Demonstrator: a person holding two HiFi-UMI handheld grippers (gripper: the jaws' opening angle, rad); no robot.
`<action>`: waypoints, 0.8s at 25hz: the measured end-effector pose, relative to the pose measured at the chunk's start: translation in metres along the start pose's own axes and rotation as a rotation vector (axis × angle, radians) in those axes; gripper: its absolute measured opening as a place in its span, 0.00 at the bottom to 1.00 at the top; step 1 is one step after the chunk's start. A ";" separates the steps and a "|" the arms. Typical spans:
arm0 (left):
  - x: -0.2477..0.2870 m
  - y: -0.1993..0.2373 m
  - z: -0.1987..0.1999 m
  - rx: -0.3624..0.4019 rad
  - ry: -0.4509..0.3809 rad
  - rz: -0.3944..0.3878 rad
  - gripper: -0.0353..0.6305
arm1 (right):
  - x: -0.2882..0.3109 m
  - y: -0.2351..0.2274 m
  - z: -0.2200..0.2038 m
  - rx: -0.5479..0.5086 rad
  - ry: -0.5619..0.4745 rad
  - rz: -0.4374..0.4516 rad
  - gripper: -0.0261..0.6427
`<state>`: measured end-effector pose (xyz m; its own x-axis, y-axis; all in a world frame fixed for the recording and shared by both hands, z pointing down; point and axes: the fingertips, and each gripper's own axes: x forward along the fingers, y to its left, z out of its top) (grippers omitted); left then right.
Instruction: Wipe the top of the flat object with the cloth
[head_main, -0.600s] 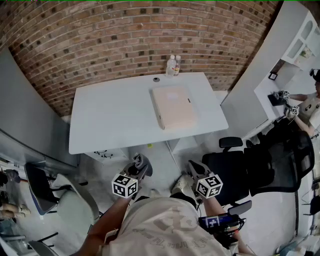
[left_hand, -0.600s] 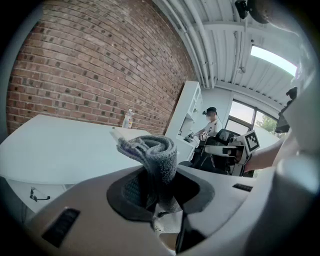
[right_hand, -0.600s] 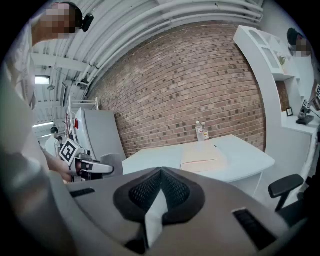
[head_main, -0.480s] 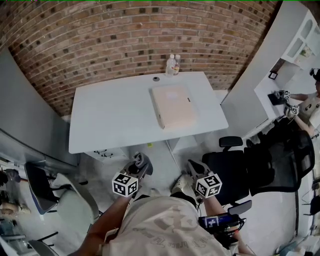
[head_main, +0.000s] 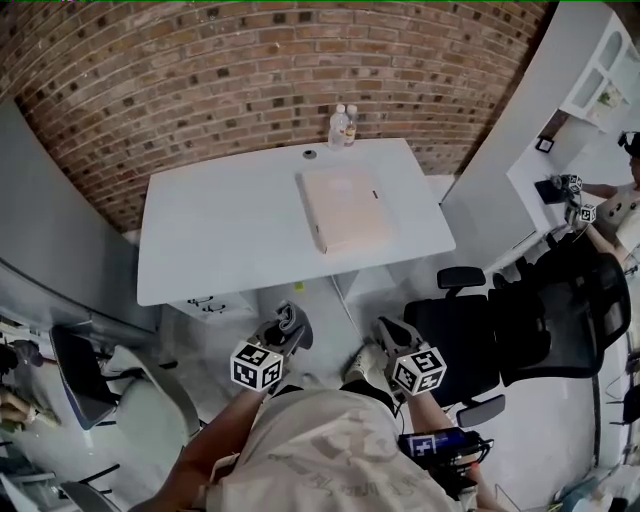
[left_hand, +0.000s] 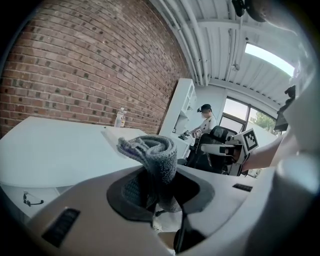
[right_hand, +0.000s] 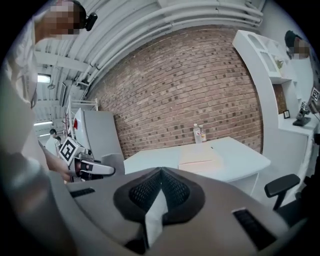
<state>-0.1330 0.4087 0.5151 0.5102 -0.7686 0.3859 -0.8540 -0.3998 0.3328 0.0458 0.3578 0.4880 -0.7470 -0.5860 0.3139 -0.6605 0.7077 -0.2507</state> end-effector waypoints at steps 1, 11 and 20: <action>0.000 -0.001 -0.001 -0.001 0.001 -0.001 0.22 | -0.002 -0.001 -0.001 0.010 -0.002 -0.006 0.07; 0.009 0.000 -0.011 -0.035 0.015 0.010 0.22 | -0.005 -0.025 -0.016 0.073 0.035 -0.030 0.07; 0.033 0.031 0.009 -0.072 0.003 0.080 0.22 | 0.044 -0.051 -0.004 0.052 0.104 0.035 0.07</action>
<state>-0.1439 0.3665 0.5309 0.4406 -0.7953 0.4163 -0.8828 -0.2998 0.3617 0.0475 0.2975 0.5187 -0.7594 -0.5156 0.3968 -0.6394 0.7040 -0.3090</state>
